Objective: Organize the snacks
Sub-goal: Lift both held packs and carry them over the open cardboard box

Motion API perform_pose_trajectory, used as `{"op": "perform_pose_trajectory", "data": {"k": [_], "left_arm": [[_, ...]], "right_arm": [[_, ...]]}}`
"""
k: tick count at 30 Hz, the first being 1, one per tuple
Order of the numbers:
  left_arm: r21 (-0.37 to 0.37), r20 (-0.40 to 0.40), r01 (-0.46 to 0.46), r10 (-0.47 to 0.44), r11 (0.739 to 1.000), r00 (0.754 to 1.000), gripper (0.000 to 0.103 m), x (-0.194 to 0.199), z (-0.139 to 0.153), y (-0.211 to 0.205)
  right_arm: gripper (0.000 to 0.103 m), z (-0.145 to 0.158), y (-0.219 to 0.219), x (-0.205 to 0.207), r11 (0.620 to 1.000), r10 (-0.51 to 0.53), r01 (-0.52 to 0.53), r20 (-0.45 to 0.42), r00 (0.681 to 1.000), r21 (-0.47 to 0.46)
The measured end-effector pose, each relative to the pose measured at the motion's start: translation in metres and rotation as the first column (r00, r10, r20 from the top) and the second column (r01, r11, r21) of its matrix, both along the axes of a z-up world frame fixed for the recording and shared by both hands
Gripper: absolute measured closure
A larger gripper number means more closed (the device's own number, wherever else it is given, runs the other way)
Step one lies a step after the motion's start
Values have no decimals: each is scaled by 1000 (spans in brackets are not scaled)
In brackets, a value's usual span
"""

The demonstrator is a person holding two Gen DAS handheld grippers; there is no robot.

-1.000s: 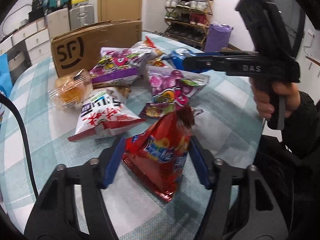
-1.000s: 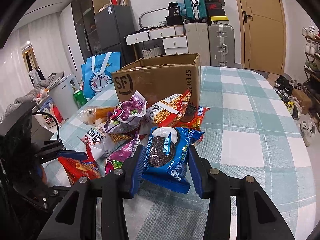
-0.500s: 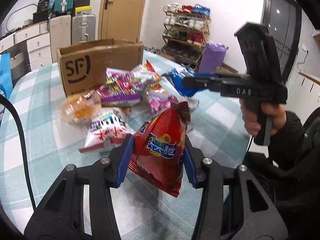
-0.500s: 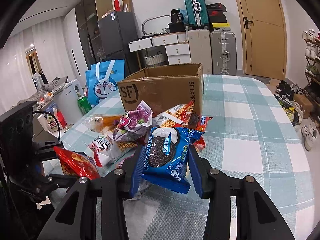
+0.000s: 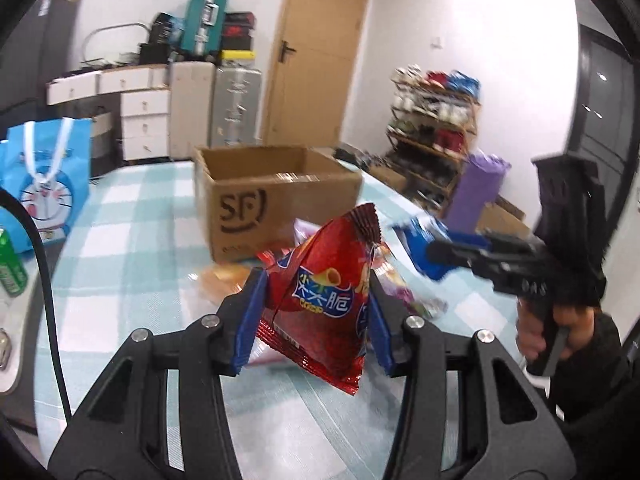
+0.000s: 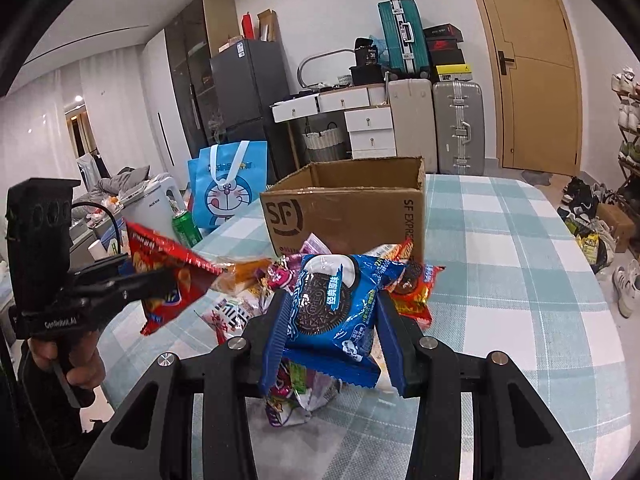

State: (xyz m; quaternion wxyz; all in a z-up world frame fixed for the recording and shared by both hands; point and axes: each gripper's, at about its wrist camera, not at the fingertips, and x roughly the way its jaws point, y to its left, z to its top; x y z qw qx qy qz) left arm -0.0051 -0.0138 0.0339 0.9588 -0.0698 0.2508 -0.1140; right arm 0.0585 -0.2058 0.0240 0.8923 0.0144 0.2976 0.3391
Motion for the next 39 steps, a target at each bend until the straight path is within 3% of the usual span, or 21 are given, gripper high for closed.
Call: {"op": "perform_pose_trajectory", "data": {"k": [8,20,39], "left_arm": [[-2,25,-112,112,994,993,58,26,27,12],[-3,-1,-173,173,985,985,58,86,46,14],[-11,-49,-189,188,982,981,58,192,40,18]], "right_arm": [[60,21,10,17,999,-17,17,13,1000,30],[60,56,24,53,997,-35,33,36,999,66],[60,49,59,119,995,-74,76,-27,997,58]]}}
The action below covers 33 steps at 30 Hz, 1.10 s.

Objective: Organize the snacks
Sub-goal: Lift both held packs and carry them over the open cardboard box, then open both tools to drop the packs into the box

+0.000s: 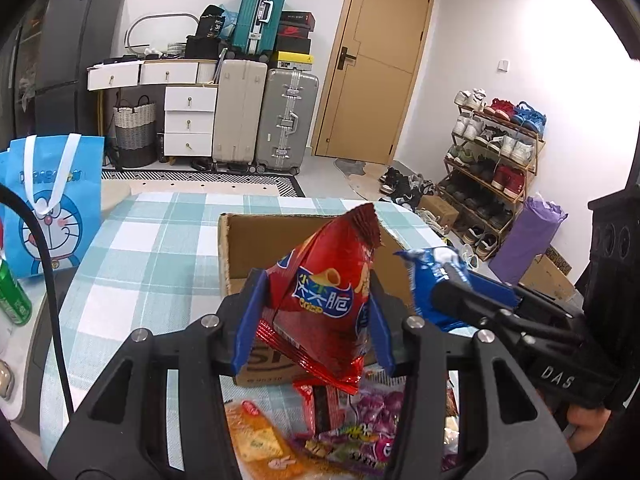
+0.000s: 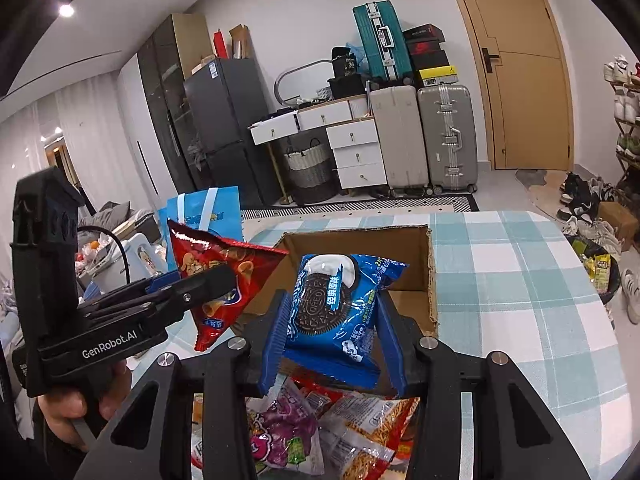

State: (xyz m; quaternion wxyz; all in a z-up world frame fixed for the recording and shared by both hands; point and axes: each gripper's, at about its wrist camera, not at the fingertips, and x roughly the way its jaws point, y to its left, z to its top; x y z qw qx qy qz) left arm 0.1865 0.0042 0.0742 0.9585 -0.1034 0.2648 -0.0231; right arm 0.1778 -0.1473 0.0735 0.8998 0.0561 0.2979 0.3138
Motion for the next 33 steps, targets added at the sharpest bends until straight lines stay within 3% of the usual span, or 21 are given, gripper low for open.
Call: {"op": "perform_pose_trajectory", "data": {"k": [18,26,29,30,31,32,33], "left_arm": [[78,-101,-29,36,997,994,58,62,-30,-10],[52,-151,-32,39,998,988,58,75,-42,-4],[41,-147,-25,30,999,989,48,72,-42,2],[34,-142,-25,30,999,989,37,70,-42,5],[24,-137,-27,30,999,990,25,67,-40,8],[8,-129,-28,29,1000,991,20,62,-38,11],[-3,-121,-28,28,1000,992,18,57,-37,13]], "right_arm": [[60,-19,11,43,999,-44,44,-51,998,-4],[60,-25,13,55,999,-40,39,-75,996,-8],[46,-22,9,53,999,-41,41,-54,998,-4],[43,-20,7,52,999,-44,44,-46,998,-3],[32,-18,4,50,999,-44,44,-41,998,0],[17,-16,0,47,999,-49,50,-37,998,5],[10,-14,-5,44,998,-60,61,-36,998,11]]}}
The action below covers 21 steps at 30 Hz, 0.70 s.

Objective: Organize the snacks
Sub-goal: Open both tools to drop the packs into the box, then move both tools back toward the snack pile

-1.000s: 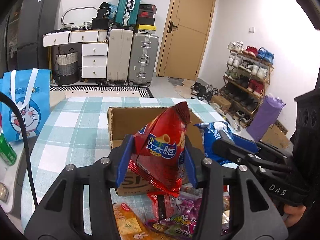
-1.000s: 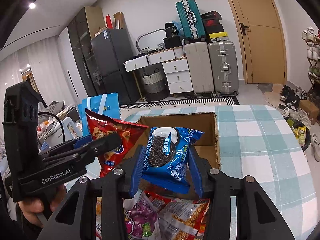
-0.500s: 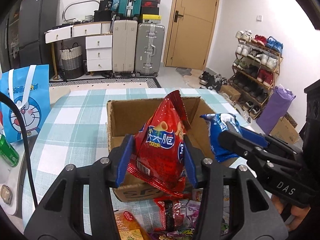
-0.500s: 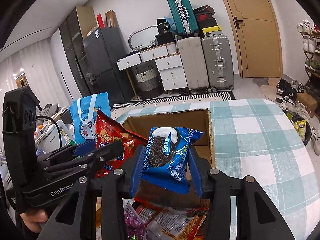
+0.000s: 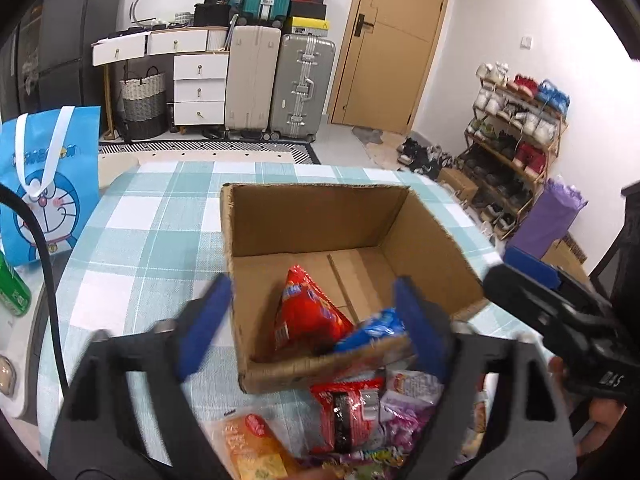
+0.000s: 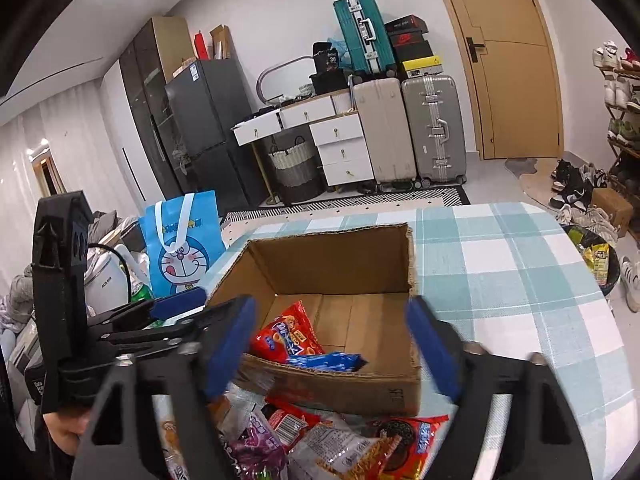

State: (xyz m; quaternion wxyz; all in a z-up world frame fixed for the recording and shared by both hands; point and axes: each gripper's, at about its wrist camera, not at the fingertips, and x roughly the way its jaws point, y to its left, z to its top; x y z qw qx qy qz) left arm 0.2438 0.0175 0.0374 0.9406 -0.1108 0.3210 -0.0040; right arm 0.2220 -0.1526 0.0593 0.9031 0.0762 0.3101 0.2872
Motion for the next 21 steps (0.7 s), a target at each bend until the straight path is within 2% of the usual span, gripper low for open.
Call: {"op": "perform_pose_trajectory", "data": {"k": [1,2,3,4,11,18,21], "left_arm": [[-5,2,2,-2,1000,1000,17,-4,1,2],[-9,2,9,-9,1000,1000,16,-10,2,5],[-10,1,12,-12,1000,1000,11,-14,3,6],[-9,0,12,-12,1000,1000,0,-20,3,9],[20,9,7,-7,1000,1000,1,-72,5,17],[6,-3,5,-5,1000,1000,1,-120,-4,19],[27,-13,9,-9,1000,1000,1,-134,-10,13]], "right_arm": [[1,1,-3,-2,1000,-11,11,-1,1000,1],[1,2,-7,-5,1000,-24,24,-6,1000,-6],[1,2,-11,-7,999,-35,34,-14,999,-23],[1,2,-13,-10,999,-37,36,-20,999,-34],[0,-11,-31,-41,993,-26,21,-44,999,-119],[0,-25,-42,-73,989,9,-20,-74,997,-144],[0,-32,-42,-86,986,16,-29,-81,997,-162]]}}
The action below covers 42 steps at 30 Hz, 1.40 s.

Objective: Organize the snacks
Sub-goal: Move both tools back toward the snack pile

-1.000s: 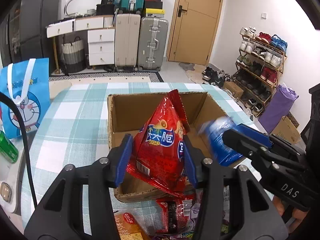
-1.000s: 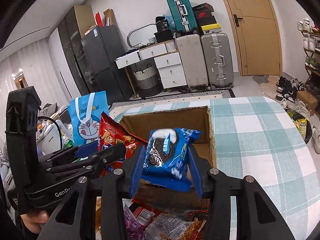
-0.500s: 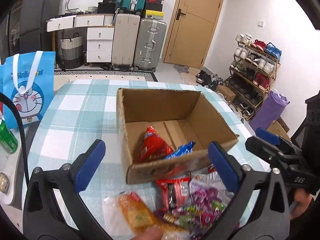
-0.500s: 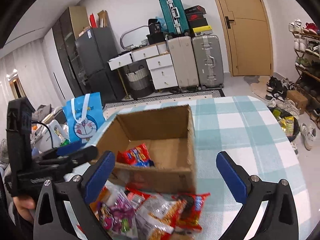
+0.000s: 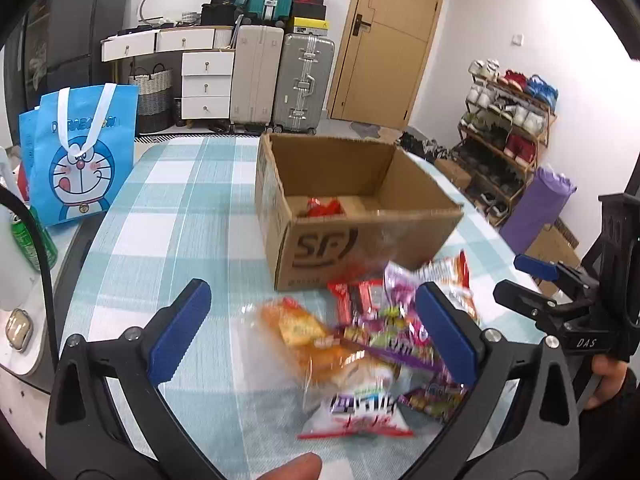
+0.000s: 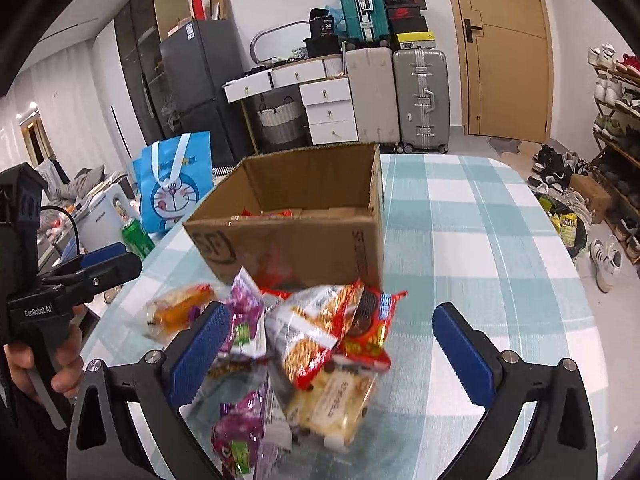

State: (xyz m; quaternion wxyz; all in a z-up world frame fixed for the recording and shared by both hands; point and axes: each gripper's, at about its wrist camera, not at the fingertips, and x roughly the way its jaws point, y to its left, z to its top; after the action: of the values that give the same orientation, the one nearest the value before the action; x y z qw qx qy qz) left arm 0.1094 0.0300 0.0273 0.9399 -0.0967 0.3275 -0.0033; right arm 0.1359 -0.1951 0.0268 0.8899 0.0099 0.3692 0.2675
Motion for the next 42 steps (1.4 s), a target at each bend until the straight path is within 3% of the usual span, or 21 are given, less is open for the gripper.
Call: {"op": "perform_pose_trajectory", "data": {"k": [9,21,30,42], "left_arm": [[43,-72,20,-17,999,997,1,-16,-29,-20],[72,-148,106,-94,992,984,1,-8,-40,-38],[8,-235,173,-166,985,958,1,2,-59,-40],[-43,-279,194,-199,980,940,1,14,-78,-43]], "right_arm": [[0,-23,-5,-18,998,-14,12,-30,999,-61],[0,-42,-21,1,990,-60,46,-103,993,-131],[0,-69,-13,10,986,-35,8,-161,986,-164],[0,-77,-1,8,991,16,-43,-196,980,-131]]}}
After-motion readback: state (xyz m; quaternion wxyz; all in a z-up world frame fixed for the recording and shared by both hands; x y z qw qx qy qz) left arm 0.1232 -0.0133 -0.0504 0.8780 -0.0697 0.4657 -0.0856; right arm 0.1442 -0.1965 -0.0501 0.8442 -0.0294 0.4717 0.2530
